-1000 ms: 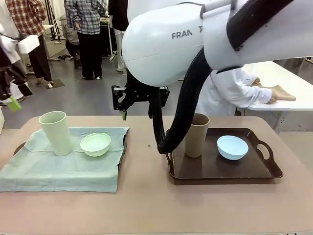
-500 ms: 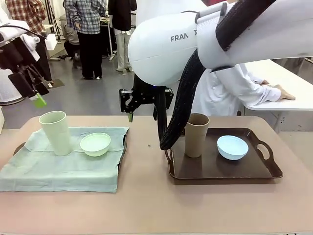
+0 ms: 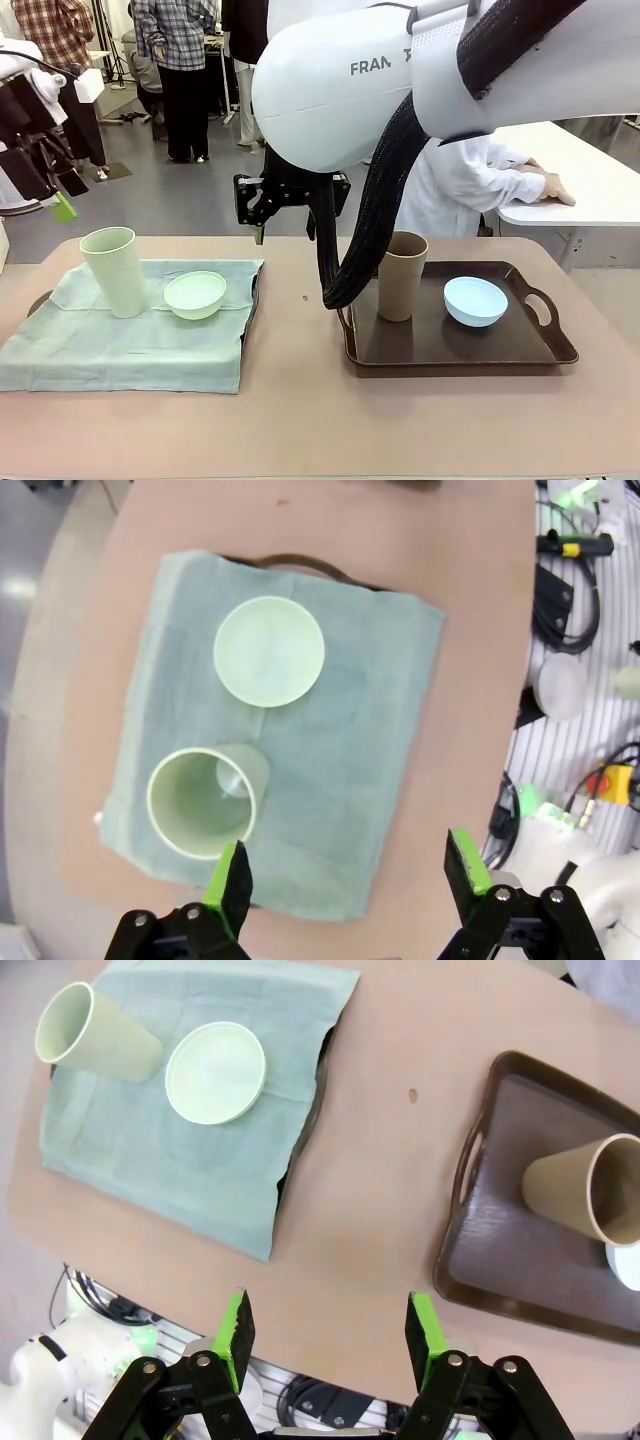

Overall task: Set up a tray with a mat and arrange the tableware.
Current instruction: Pick up the Picnic Bowl and Reusable plastic cup from the Handle tray in front of the human's position and hold them in the air.

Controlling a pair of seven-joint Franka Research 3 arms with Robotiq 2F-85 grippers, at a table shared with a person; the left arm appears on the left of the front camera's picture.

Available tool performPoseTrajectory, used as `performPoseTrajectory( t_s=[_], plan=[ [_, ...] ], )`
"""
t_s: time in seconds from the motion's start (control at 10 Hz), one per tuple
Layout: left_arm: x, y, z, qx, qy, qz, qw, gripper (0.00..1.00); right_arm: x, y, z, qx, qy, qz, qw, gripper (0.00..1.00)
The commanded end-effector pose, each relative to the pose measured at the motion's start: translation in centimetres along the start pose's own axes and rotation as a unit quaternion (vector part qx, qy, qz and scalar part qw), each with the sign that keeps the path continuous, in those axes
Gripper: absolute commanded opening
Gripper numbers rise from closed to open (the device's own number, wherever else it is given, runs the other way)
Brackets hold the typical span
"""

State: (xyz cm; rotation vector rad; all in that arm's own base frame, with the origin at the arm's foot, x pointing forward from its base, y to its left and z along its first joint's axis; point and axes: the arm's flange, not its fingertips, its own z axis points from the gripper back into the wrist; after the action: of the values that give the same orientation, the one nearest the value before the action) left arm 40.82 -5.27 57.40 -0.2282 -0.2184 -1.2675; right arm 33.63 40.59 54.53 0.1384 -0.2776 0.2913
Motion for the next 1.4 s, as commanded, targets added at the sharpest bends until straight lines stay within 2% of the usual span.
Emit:
performPoseTrajectory(
  t_s=[0.0, 0.4, 0.5, 0.6, 0.7, 0.8, 1.1, 1.3],
  plan=[
    [-0.1, -0.1, 0.1, 0.000, 0.004, -0.008, 1.000, 1.00, -0.4, -0.3, -0.2, 0.000, 0.004, -0.005, 1.000, 0.78],
    [0.1, 0.0, 0.0, 0.000, 0.000, -0.001, 1.000, 1.00, 0.1, -0.1, 0.0, -0.001, 0.000, -0.001, 1.000, 0.78],
    [1.6, -0.9, -0.7, -0.013, -0.007, 0.086, 0.996, 1.00, -1.6, -2.3, 0.6, -0.003, -0.003, -0.044, 0.999, 0.78],
    [1.7, -1.9, -1.6, -0.038, 0.005, 0.155, 0.987, 1.00, -3.3, -5.7, 1.7, -0.003, -0.008, -0.079, 0.997, 0.78],
    [1.2, -3.1, -2.2, -0.048, 0.013, 0.222, 0.974, 1.00, -5.9, -9.1, 3.0, -0.018, -0.004, -0.073, 0.997, 0.78],
    [0.8, -3.7, -2.1, -0.060, 0.024, 0.264, 0.962, 1.00, -7.5, -11.8, 4.2, -0.023, -0.001, -0.083, 0.996, 0.78],
    [-1.7, -5.3, 0.2, 0.005, 0.052, 0.371, 0.927, 1.00, -12.6, -20.6, 7.5, -0.006, -0.002, -0.165, 0.986, 0.78],
    [-3.6, -5.5, 1.4, 0.072, 0.059, 0.403, 0.910, 1.00, -14.7, -24.3, 8.0, 0.010, -0.010, -0.218, 0.976, 0.78]
  ],
)
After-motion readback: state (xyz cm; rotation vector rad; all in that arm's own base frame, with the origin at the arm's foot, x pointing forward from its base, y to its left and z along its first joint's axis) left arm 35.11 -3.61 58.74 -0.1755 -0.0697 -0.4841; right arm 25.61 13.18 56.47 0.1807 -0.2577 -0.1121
